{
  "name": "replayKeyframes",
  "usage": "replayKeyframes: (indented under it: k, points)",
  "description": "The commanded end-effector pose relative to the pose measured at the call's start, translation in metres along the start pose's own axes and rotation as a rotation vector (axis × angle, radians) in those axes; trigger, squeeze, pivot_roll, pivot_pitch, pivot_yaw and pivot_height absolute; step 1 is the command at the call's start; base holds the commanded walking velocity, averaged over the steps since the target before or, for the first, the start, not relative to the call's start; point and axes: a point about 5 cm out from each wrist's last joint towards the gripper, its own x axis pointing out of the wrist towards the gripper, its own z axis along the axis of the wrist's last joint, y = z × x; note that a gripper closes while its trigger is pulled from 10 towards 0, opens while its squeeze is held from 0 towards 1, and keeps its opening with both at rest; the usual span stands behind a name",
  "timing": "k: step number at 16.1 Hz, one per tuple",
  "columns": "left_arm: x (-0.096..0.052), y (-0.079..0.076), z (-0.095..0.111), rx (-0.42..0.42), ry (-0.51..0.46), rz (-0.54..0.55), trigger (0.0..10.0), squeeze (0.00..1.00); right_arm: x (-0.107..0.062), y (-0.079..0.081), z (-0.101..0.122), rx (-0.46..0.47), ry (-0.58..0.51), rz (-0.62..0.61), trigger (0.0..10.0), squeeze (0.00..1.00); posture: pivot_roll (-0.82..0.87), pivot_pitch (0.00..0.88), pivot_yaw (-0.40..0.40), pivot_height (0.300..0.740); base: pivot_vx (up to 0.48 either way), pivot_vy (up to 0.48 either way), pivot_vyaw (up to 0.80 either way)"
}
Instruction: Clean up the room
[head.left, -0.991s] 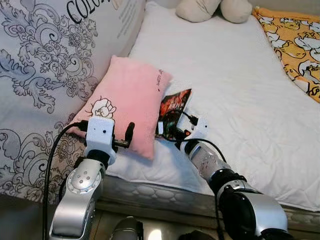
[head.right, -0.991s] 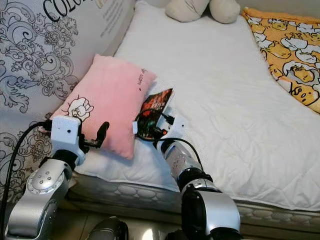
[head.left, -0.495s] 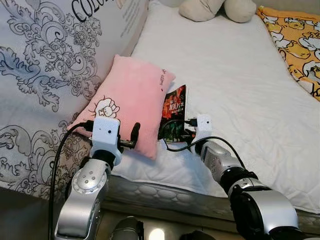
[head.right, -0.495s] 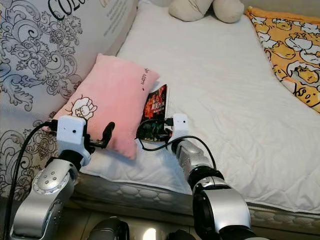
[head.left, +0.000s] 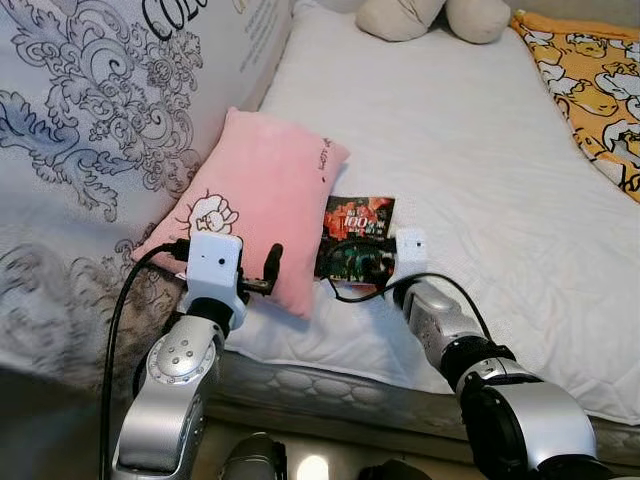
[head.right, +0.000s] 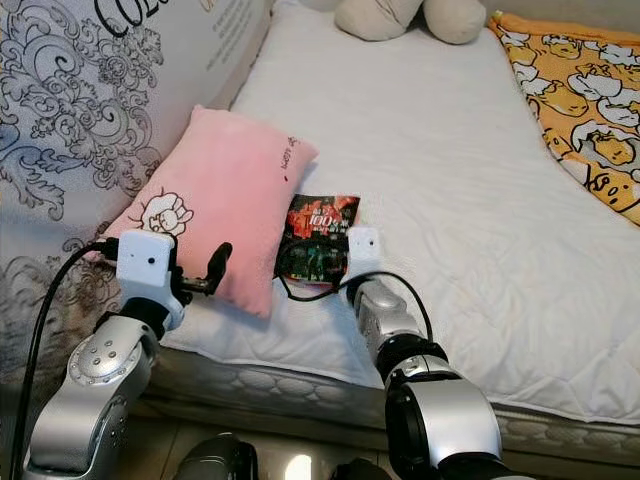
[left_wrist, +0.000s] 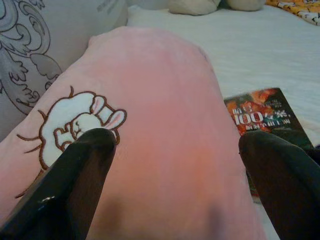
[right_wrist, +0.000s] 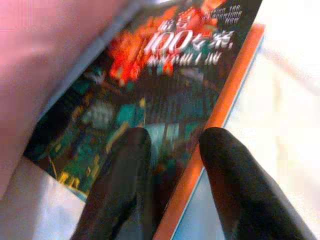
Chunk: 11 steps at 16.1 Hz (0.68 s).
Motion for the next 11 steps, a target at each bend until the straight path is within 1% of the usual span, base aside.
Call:
replayKeyframes:
  k: [1, 4, 5, 7, 8, 9, 10, 11]
  points:
    - [0.002, -0.002, -0.002, -0.002, 0.006, -0.005, 10.0, 0.0, 0.001, -0.001, 0.019, -0.076, -0.078, -0.002, 10.0, 1.0, 0.18, 0.109, -0.031, 0.719, 0.0, 0.0, 0.0]
    - [0.004, -0.003, -0.001, -0.008, 0.001, -0.008, 10.0, 0.0, 0.0, -0.006, 0.035, -0.172, -0.154, -0.018, 10.0, 1.0, 0.17, 0.104, -0.03, 0.719, 0.0, 0.0, 0.0]
    - [0.008, -0.005, 0.0, -0.014, -0.006, -0.014, 10.0, 0.0, -0.002, -0.013, 0.047, -0.264, -0.215, -0.05, 10.0, 1.0, 0.16, 0.085, -0.033, 0.719, 0.0, 0.0, 0.0]
    - [0.014, -0.008, 0.002, -0.02, -0.02, -0.024, 10.0, 0.0, -0.008, -0.022, 0.061, -0.347, -0.309, -0.107, 10.0, 1.0, 0.13, 0.047, -0.04, 0.719, 0.0, 0.0, 0.0]
    - [0.017, -0.009, 0.002, -0.022, -0.026, -0.028, 10.0, 0.0, -0.01, -0.025, 0.065, -0.368, -0.341, -0.128, 10.0, 1.0, 0.13, 0.047, -0.04, 0.719, 0.0, 0.0, 0.0]
    - [0.02, -0.01, 0.002, -0.029, -0.031, -0.031, 10.0, 0.0, -0.015, -0.029, 0.067, -0.384, -0.384, -0.176, 10.0, 1.0, 0.11, 0.007, -0.045, 0.719, 0.0, 0.0, 0.0]
    - [0.023, -0.01, 0.002, -0.036, -0.034, -0.031, 10.0, 0.0, -0.021, -0.032, 0.067, -0.393, -0.42, -0.21, 10.0, 1.0, 0.11, 0.001, -0.046, 0.719, 0.0, 0.0, 0.0]
    - [0.029, -0.007, 0.001, -0.064, -0.038, -0.02, 10.0, 0.0, -0.037, -0.035, 0.061, -0.392, -0.506, -0.271, 10.0, 0.0, 0.09, 0.0, -0.053, 0.719, 0.0, 0.0, 0.0]
